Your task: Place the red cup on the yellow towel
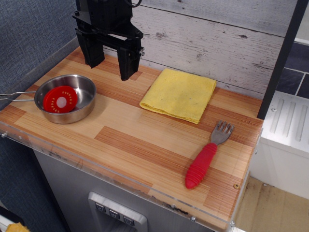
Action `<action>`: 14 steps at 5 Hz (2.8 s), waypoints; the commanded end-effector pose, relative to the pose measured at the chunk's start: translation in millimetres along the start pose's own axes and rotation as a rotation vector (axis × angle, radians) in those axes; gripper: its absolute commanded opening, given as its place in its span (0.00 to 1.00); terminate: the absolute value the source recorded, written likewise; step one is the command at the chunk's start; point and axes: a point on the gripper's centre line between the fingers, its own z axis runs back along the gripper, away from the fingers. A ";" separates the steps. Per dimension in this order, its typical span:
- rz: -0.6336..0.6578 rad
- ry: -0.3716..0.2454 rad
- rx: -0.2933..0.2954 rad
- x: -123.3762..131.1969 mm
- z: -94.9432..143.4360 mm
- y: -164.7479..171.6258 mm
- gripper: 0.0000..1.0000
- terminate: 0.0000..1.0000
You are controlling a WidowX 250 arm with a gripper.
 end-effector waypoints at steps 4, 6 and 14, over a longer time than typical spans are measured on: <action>0.035 -0.034 0.021 -24.6 -3.2 101.8 1.00 0.00; 0.012 0.028 0.128 -34.5 -32.2 129.5 1.00 0.00; 0.013 0.141 0.071 -41.2 -89.7 118.5 1.00 0.00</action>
